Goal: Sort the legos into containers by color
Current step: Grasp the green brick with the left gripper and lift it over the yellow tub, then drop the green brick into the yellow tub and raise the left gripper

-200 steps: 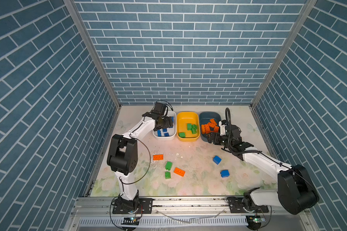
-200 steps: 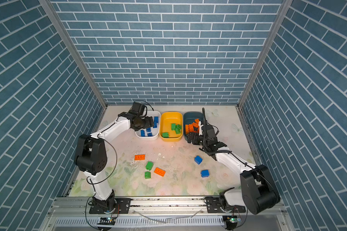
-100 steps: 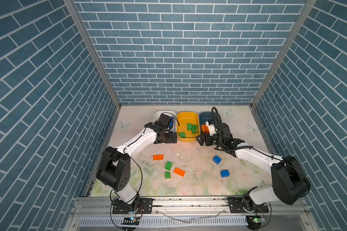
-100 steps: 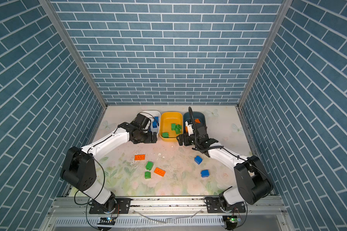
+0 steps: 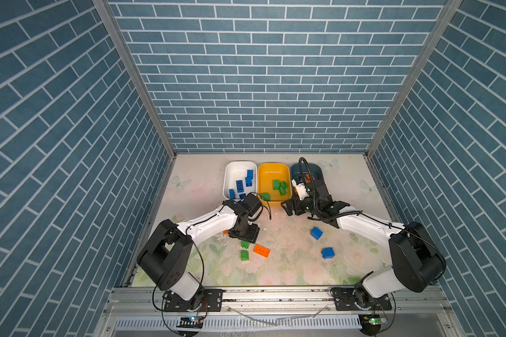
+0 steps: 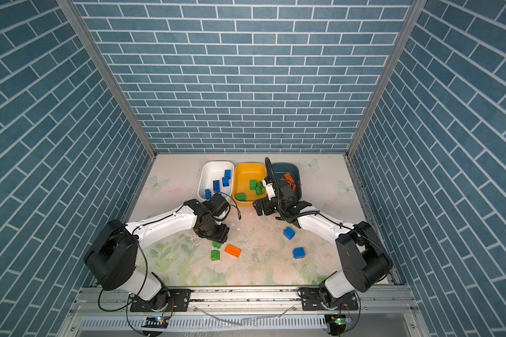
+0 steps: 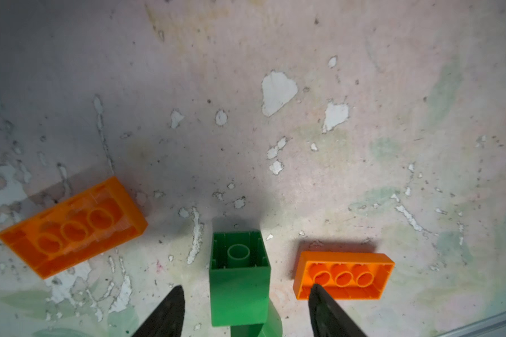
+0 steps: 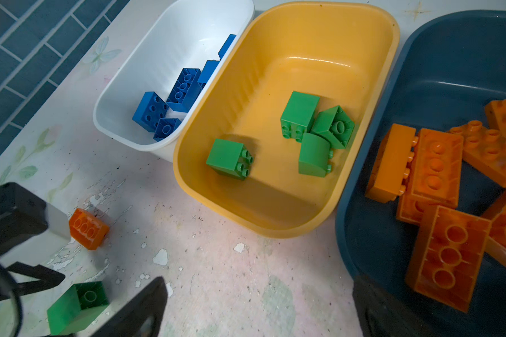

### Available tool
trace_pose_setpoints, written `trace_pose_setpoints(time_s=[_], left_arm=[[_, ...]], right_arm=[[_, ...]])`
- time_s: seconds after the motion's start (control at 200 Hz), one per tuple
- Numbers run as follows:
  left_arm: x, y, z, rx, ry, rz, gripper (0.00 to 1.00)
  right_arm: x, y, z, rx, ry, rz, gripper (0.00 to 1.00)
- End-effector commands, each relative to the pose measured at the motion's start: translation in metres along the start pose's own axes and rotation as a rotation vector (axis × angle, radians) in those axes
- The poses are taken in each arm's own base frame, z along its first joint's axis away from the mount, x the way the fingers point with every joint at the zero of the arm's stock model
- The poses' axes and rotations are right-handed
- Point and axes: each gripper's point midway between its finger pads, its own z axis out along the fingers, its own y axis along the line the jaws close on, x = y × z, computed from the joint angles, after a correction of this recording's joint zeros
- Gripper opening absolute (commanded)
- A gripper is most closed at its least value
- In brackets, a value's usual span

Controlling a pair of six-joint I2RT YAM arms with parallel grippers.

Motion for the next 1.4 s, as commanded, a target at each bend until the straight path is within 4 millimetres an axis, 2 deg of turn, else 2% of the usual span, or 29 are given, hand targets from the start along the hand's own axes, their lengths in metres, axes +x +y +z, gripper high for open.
trace_pose_setpoints(time_s=[0.0,0.195,0.315,0.425,0.545,0.685,0.815,0.93,1.035,1.185,1.395], left_arm=[[0.005,0.004,0.012,-0.032,0.025,0.001,0.68],[0.008,0.001,0.024,-0.031,0.06,0.009,0.54],[0.008,0.003,0.026,-0.041,0.064,0.009,0.42],[0.001,0.002,0.021,-0.041,0.026,0.007,0.31],[-0.016,-0.005,0.008,-0.018,-0.032,0.008,0.25],[-0.045,-0.018,-0.01,0.016,-0.116,0.001,0.21],[-0.086,-0.034,-0.032,0.057,-0.226,-0.008,0.21],[-0.126,-0.047,-0.053,0.083,-0.325,-0.018,0.2],[-0.16,-0.055,-0.067,0.092,-0.399,-0.023,0.21],[-0.196,-0.048,-0.07,0.048,-0.442,-0.06,0.21],[-0.229,-0.034,-0.062,0.016,-0.457,-0.125,0.21]], right_arm=[[-0.019,0.001,-0.007,0.019,-0.046,-0.055,0.99],[-0.012,-0.003,-0.008,0.041,-0.022,-0.051,0.99],[-0.009,0.005,-0.008,-0.008,-0.041,-0.093,0.99],[-0.006,0.003,-0.006,0.009,-0.045,-0.082,0.99],[-0.014,-0.014,-0.013,0.105,-0.113,0.0,0.99],[-0.018,-0.027,-0.026,0.175,-0.16,0.032,0.99],[-0.021,-0.05,-0.036,0.296,-0.229,0.135,0.99],[-0.014,-0.038,-0.03,0.223,-0.19,0.08,0.99],[-0.009,-0.039,-0.028,0.232,-0.14,0.109,0.99],[-0.012,-0.039,-0.033,0.236,-0.149,0.111,0.99],[-0.016,-0.028,-0.042,0.19,-0.158,0.043,0.99]])
